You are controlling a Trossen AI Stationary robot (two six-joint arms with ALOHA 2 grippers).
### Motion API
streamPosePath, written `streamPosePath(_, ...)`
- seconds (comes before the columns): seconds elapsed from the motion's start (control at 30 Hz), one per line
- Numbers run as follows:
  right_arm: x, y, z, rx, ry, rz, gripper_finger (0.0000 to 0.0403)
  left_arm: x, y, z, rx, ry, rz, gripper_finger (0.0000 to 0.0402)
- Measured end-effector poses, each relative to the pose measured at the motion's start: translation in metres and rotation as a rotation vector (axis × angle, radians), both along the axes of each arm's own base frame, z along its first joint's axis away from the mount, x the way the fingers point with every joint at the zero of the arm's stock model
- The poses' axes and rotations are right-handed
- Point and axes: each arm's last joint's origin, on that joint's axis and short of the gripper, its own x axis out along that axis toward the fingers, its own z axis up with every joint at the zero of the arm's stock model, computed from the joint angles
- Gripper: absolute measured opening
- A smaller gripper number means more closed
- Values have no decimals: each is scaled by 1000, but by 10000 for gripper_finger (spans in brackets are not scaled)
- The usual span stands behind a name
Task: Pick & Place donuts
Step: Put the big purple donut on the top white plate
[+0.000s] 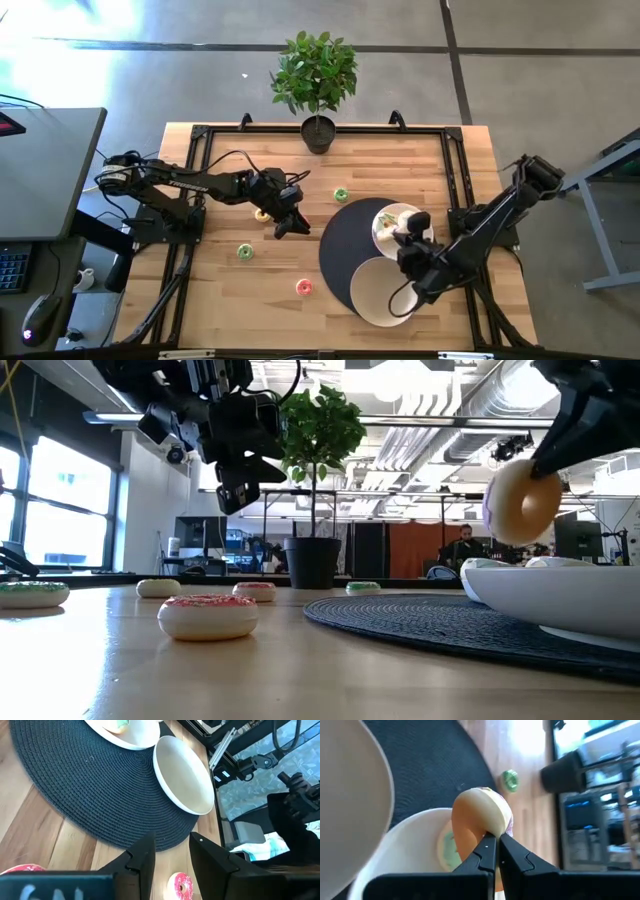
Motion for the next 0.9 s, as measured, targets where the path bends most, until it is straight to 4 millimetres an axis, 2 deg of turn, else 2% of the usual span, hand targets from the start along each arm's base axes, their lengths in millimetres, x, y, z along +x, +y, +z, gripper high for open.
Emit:
streamPosePath(0.1, -2, -2, 0, -31, 17, -1, 2, 0, 0, 0, 0, -1, 0, 119)
streamPosePath(0.33, -6, -13, -17, 133, 128, -113, 18, 0, 0, 0, -6, -4, -11, 119)
streamPosePath(0.53, -6, -18, -19, 0, 4, -123, 26, 0, 0, 0, -8, -4, -14, 119)
streamPosePath(0.9, -8, -18, -16, 3, 81, -108, 24, 1, 0, 1, -7, -18, -15, 119)
